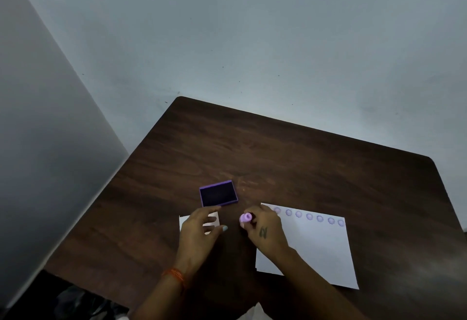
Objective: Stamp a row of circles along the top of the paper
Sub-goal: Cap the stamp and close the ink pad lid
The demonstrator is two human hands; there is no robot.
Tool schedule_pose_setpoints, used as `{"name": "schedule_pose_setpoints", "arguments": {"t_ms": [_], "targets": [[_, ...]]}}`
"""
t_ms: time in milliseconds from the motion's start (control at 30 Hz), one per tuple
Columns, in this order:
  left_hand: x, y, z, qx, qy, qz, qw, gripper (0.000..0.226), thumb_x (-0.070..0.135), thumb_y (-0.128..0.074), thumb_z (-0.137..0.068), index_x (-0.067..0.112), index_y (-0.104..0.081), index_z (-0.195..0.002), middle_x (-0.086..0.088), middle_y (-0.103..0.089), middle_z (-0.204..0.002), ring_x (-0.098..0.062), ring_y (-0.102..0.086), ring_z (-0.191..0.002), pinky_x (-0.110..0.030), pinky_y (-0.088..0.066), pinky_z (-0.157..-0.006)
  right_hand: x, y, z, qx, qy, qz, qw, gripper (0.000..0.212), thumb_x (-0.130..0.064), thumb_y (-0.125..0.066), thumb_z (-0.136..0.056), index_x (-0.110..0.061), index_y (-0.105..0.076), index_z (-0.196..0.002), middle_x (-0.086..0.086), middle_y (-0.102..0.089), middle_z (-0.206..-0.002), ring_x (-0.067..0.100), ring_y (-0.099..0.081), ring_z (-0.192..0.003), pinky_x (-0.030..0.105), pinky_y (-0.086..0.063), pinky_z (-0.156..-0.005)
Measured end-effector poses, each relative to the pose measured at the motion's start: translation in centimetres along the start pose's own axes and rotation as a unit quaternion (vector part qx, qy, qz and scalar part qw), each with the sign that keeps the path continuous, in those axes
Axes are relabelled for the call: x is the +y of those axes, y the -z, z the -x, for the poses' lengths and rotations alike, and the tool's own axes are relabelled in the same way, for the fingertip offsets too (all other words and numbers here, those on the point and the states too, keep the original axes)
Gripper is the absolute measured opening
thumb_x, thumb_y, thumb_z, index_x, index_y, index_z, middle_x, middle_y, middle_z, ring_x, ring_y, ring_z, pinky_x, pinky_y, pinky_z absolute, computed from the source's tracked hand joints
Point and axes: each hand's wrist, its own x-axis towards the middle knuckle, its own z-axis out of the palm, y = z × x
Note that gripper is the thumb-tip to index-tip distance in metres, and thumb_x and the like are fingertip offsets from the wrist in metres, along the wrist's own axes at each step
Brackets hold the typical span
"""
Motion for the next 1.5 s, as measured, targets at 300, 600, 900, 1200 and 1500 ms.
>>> {"name": "schedule_pose_setpoints", "arguments": {"t_ms": [300, 600, 900, 1200, 1500], "targets": [[-0.8, 1.2, 0.0, 0.016, 0.015, -0.022, 1.000, 0.043, 0.009, -0.073, -0.076, 0.026, -0.060, -0.114, 0.001, -0.059, -0.122, -0.007, -0.059, -0.098, -0.012, -0.048, -0.072, -1.0, 0.7, 0.4, -0.027, 0.039, 0.068, 0.997, 0.035, -0.033, -0.062, -0.085, -0.014, -0.061, -0.115, 0.006, -0.062, -0.125, 0.019, -0.059, -0.109, 0.022, -0.044, -0.089], [-2.1, 3.8, 0.4, 0.150, 0.044, -0.092, 0.983, 0.039, 0.011, -0.066, -0.082, 0.014, -0.057, -0.120, -0.010, -0.055, -0.129, -0.025, -0.054, -0.116, -0.039, -0.050, -0.094, -6.2, -1.3, 1.7, -0.015, 0.092, 0.000, 0.996, 0.040, -0.025, -0.067, -0.082, -0.019, -0.056, -0.121, 0.004, -0.058, -0.126, 0.017, -0.060, -0.108, 0.022, -0.047, -0.089], [-3.1, 3.6, 0.8, 0.048, 0.188, -0.126, 0.973, 0.055, 0.023, -0.060, -0.087, 0.005, -0.041, -0.136, -0.019, -0.041, -0.141, -0.032, -0.044, -0.126, -0.045, -0.039, -0.108, -6.4, -5.2, 1.9, -0.100, 0.020, 0.104, 0.989, 0.050, -0.024, -0.063, -0.085, -0.011, -0.046, -0.130, 0.007, -0.054, -0.133, 0.020, -0.052, -0.120, 0.026, -0.042, -0.100], [-2.3, 3.1, 0.9, 0.057, 0.182, -0.080, 0.978, 0.042, 0.020, -0.060, -0.087, 0.005, -0.053, -0.126, -0.017, -0.052, -0.133, -0.029, -0.051, -0.120, -0.045, -0.044, -0.103, -6.4, -5.1, 2.0, -0.092, 0.009, 0.083, 0.992, 0.050, -0.020, -0.063, -0.086, -0.012, -0.046, -0.132, 0.007, -0.051, -0.136, 0.022, -0.050, -0.124, 0.027, -0.042, -0.102], [1.6, 2.1, -1.7, 0.110, 0.124, -0.047, 0.985, 0.044, 0.018, -0.062, -0.085, 0.005, -0.053, -0.126, -0.015, -0.052, -0.131, -0.027, -0.054, -0.115, -0.035, -0.041, -0.101, -7.1, -1.2, -0.9, 0.030, 0.028, 0.067, 0.997, 0.045, -0.022, -0.059, -0.087, -0.014, -0.049, -0.131, 0.010, -0.056, -0.129, 0.026, -0.053, -0.118, 0.034, -0.045, -0.099]]}}
